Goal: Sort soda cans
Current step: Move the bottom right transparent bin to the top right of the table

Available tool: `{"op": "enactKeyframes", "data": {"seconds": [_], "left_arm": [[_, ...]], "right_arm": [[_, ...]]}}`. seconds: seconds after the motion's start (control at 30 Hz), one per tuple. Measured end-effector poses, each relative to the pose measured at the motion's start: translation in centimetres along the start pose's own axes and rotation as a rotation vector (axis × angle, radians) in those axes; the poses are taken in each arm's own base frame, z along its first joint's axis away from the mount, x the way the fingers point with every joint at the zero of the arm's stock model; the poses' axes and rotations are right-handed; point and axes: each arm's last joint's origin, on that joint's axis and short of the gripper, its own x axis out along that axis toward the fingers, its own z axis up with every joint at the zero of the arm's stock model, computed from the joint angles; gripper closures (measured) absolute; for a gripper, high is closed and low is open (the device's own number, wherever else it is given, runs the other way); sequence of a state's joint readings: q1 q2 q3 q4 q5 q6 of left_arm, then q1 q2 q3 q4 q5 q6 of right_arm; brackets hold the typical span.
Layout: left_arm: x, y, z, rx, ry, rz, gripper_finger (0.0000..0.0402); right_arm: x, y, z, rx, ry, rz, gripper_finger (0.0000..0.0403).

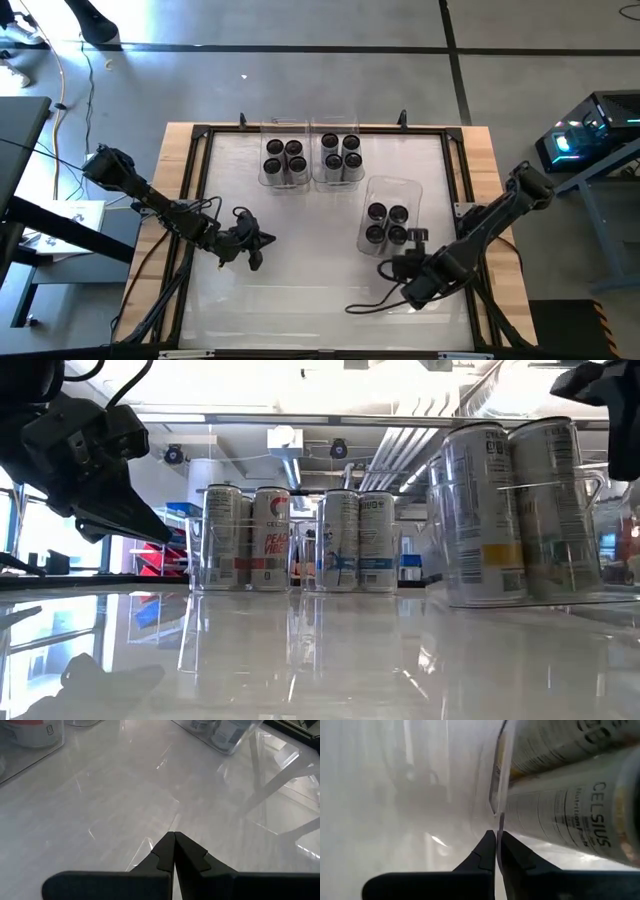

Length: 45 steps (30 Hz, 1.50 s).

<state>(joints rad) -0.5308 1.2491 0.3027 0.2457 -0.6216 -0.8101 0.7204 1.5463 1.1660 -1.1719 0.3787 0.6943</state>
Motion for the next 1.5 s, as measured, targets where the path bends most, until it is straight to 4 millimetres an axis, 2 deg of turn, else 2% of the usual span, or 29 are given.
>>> {"op": "enactKeyframes", "data": {"seconds": [0.1, 0.27, 0.43, 0.8, 1.03, 1.5], "left_arm": [[0.0, 0.0, 0.0, 0.0, 0.0, 0.0, 0.0401], [0.0, 0.0, 0.0, 0.001, 0.0, 0.0, 0.0402], [0.0, 0.0, 0.0, 0.001, 0.001, -0.001, 0.0402], [0.0, 0.0, 0.0, 0.002, 0.001, -0.001, 0.0401], [0.0, 0.0, 0.0, 0.002, 0.001, -0.001, 0.0402], [0.0, 0.0, 0.0, 0.001, 0.002, 0.0, 0.0402]], "right_arm": [[-0.2, -0.5, -0.3, -0.098, 0.025, -0.031, 0.0401], [0.2, -1.9, -1.0, -0.16, 0.086, -0.07, 0.0401], [1.3, -3.5, -2.4, -0.146, 0.118, -0.056, 0.0402], [1.7, -8.1, -4.7, -0.153, 0.09, -0.04, 0.0402], [2.1, -10.8, -4.4, -0.261, 0.072, -0.09, 0.0402], [3.9, -17.0, -2.8, -0.245, 0.066, -0.076, 0.0402]]}}
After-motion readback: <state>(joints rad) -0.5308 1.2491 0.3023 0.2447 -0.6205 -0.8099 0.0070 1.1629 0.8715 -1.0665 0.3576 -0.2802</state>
